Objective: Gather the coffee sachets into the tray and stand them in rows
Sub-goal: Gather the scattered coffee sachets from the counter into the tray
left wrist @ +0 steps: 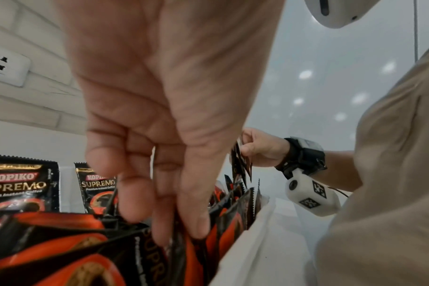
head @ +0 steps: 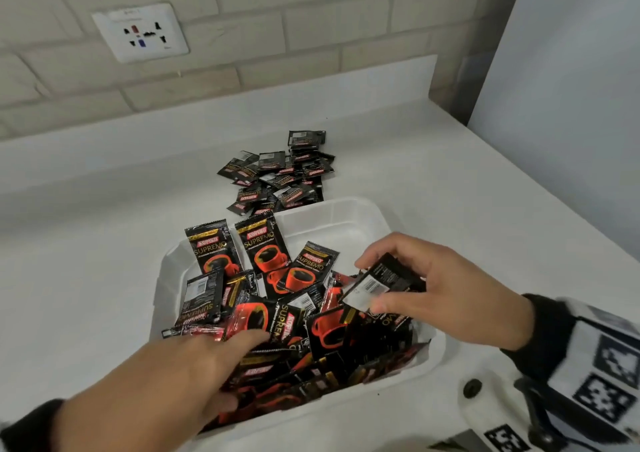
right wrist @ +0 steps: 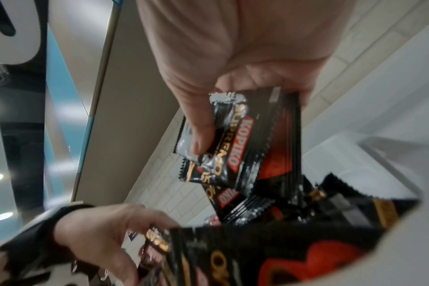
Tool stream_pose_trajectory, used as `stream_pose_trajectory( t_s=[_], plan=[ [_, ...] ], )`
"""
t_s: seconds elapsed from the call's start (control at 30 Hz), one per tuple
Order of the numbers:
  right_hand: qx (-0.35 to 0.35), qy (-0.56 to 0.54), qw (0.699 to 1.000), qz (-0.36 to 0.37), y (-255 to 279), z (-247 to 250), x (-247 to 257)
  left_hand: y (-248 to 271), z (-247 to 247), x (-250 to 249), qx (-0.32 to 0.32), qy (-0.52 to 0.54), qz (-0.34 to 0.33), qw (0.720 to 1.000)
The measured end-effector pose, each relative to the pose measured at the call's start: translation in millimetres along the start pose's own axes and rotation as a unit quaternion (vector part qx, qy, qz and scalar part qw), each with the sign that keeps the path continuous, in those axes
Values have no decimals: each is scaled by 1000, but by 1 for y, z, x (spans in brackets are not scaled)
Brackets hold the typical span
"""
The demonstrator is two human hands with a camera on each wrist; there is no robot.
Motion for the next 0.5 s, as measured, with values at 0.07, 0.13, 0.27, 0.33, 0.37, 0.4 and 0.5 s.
stream_pose_trajectory(
  t_s=[0.07, 0.13, 0.27, 0.33, 0.37, 0.4, 0.5],
  plan=[
    [44, 73, 996, 14, 2, -15, 1, 11, 7, -2, -49, 19, -27, 998],
    [89, 216, 971, 50, 6, -34, -1, 17, 32, 9, -147, 62, -25, 987],
    [122, 291, 947, 51, 13, -45, -13, 26, 92, 0, -317, 119, -119, 934],
    [122, 303, 944, 51, 16, -48, -15, 37, 94, -3, -346, 88, -122, 926],
    [126, 315, 939, 55, 18, -52, -17, 37, 84, -3, -341, 93, -127, 927],
    [137, 329, 932, 59, 19, -58, -20, 37, 63, -2, -332, 87, -120, 932],
    [164, 356, 919, 37, 22, -68, -31, 25, 3, 7, -243, 27, -108, 964]
  ],
)
Point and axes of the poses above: each hand's wrist, its own y-axis away from the middle knuckle, its own z-axis out of the back of the hand, x = y × z, the point moved 10 cm from there along -y, towards the middle knuckle, and after that the axes turned 3 degrees about -z, right-handed, at the moved point
